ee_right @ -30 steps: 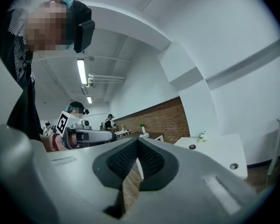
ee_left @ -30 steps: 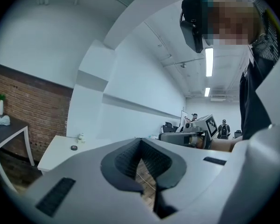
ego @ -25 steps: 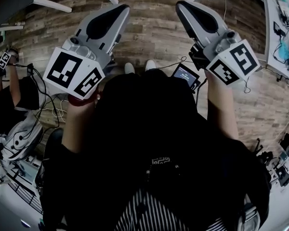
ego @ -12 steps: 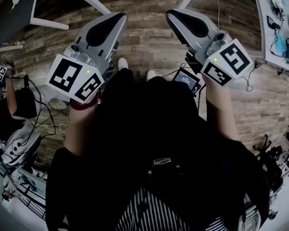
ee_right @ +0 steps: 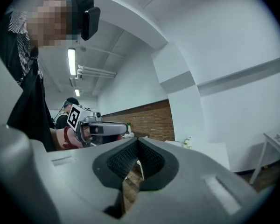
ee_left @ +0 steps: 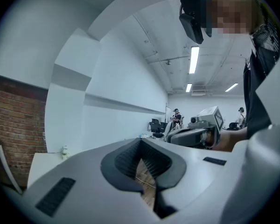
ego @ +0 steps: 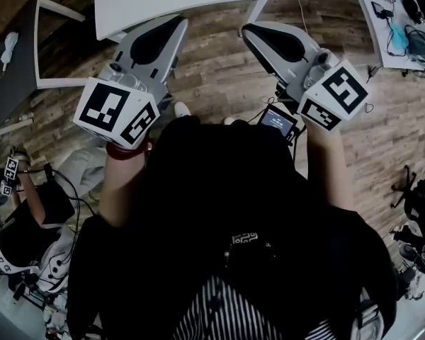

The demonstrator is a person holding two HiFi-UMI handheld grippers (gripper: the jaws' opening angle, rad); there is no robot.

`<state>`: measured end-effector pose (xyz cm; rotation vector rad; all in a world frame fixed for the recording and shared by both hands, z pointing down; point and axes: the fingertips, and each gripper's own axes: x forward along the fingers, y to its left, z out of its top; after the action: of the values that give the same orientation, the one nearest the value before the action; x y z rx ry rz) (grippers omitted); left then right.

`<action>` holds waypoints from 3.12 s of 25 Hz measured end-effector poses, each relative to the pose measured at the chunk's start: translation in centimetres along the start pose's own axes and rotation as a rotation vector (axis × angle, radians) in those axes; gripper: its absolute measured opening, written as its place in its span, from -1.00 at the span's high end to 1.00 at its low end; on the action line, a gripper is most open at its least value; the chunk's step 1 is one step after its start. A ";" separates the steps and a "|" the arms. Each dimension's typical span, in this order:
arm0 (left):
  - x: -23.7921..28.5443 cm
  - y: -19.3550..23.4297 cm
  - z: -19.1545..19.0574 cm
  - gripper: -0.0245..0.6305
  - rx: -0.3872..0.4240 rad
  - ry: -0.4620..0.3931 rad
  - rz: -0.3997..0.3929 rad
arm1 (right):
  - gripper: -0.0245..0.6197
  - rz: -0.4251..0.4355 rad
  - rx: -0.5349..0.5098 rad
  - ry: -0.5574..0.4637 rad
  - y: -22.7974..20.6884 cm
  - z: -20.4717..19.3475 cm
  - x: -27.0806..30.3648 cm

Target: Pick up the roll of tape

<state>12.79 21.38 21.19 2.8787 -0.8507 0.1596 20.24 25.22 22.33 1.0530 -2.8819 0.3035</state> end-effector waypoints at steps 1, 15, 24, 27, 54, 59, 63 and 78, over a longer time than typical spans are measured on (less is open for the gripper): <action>0.1 0.7 0.2 0.91 0.007 -0.002 -0.019 | 0.92 -0.019 0.001 -0.001 -0.1 0.3 0.6; -6.9 6.3 0.0 0.91 0.036 -0.023 -0.172 | 0.92 -0.159 -0.007 -0.003 4.2 2.1 7.9; -8.1 11.0 0.1 0.91 0.018 -0.047 -0.150 | 0.92 -0.129 0.014 -0.017 3.7 3.0 13.1; -9.2 12.7 -0.1 0.91 -0.007 -0.056 -0.126 | 0.92 -0.110 0.007 -0.001 4.2 3.3 14.9; -7.2 22.1 0.4 0.91 0.029 -0.030 0.048 | 0.92 0.097 0.009 0.000 -3.2 5.6 25.3; -3.5 25.5 2.2 0.91 0.021 -0.054 0.087 | 0.92 0.130 0.006 -0.003 -8.1 7.0 27.3; -0.6 27.9 3.8 0.91 0.001 -0.067 0.112 | 0.92 0.166 0.011 0.007 -12.1 8.1 28.9; 9.0 33.6 3.0 0.91 -0.030 0.030 0.223 | 0.92 0.331 0.090 0.029 -23.2 7.2 33.5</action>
<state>2.17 -11.84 22.81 2.7402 -1.1563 0.2095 9.69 -14.77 23.13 0.5696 -3.0328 0.4626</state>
